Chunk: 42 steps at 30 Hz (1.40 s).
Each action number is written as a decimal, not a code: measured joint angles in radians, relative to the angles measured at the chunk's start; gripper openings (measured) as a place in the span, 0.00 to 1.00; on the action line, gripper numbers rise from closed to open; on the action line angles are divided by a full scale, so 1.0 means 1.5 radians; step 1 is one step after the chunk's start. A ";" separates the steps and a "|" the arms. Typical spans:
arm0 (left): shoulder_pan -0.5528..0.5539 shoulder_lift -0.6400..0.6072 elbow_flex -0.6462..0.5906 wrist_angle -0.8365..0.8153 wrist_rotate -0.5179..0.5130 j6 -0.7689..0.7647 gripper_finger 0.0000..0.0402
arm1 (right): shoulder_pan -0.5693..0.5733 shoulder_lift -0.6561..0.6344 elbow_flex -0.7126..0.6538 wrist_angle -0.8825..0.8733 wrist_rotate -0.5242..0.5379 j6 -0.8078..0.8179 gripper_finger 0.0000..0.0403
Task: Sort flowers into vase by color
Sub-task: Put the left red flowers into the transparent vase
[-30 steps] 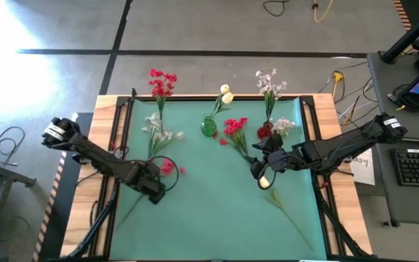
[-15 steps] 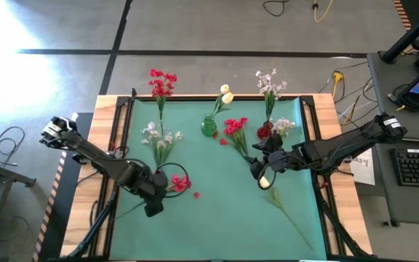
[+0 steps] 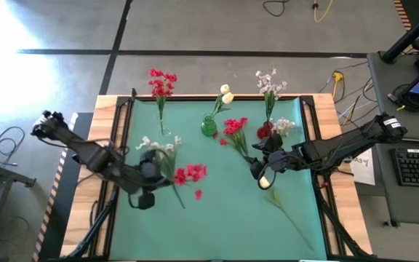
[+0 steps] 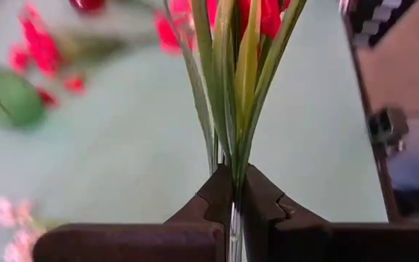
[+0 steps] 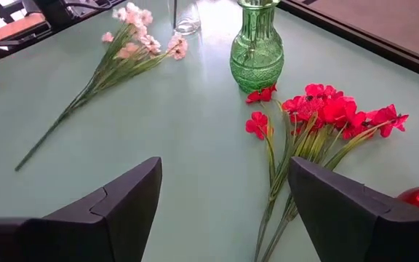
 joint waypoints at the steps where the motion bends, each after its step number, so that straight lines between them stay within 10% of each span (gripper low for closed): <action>1: 0.000 -0.012 0.000 0.010 -0.018 0.015 0.00 | 0.000 0.000 0.000 0.000 0.000 0.000 0.72; 19: 0.029 -0.103 -0.006 0.247 -0.351 0.340 0.00 | 0.000 0.000 0.000 0.003 0.006 -0.001 0.73; 42: 0.420 -0.346 -0.294 0.663 -0.160 0.553 0.00 | 0.000 0.000 0.000 0.007 0.008 -0.005 0.71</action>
